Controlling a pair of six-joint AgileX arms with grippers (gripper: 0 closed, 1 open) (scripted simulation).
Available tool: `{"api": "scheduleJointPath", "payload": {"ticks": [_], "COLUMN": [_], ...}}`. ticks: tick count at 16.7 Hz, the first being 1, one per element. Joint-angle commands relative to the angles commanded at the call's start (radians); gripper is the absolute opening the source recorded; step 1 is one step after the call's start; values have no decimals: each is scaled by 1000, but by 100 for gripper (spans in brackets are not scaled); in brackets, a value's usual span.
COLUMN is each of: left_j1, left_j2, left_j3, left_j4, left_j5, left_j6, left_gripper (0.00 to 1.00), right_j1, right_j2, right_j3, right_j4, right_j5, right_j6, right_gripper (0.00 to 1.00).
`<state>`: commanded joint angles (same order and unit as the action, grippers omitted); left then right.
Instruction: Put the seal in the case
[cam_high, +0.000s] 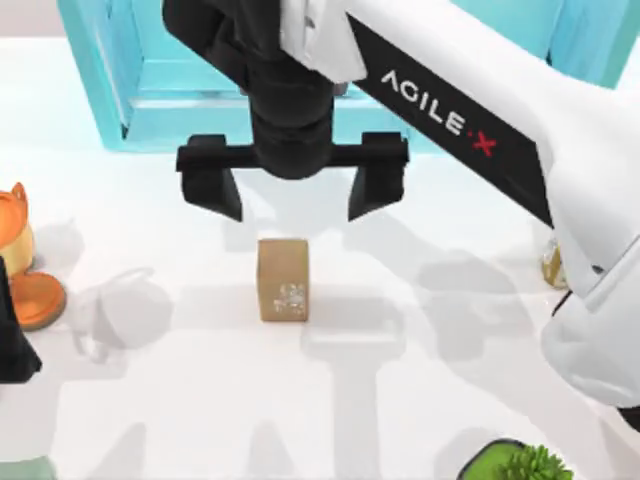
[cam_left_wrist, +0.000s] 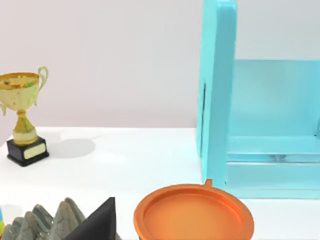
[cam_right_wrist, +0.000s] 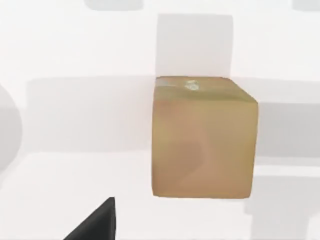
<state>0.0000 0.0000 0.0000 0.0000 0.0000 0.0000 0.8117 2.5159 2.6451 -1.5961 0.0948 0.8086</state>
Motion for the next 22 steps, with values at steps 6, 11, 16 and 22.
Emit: {"api": "scheduleJointPath", "payload": {"ticks": [6, 11, 16, 22], "left_j1": [0, 0, 0, 0], "left_j2": [0, 0, 0, 0], "left_j3": [0, 0, 0, 0], "left_j4": [0, 0, 0, 0], "left_j5": [0, 0, 0, 0], "left_j6": [0, 0, 0, 0], "left_gripper": [100, 100, 100, 100], "right_j1": [18, 12, 12, 7], "right_j2": [100, 101, 79, 37], "right_j3": [124, 120, -21, -306], "right_j4": [-60, -56, 65, 309], "right_j5": [-16, -15, -17, -18], "right_j6": [43, 42, 37, 32], "right_gripper": [100, 100, 100, 100]}}
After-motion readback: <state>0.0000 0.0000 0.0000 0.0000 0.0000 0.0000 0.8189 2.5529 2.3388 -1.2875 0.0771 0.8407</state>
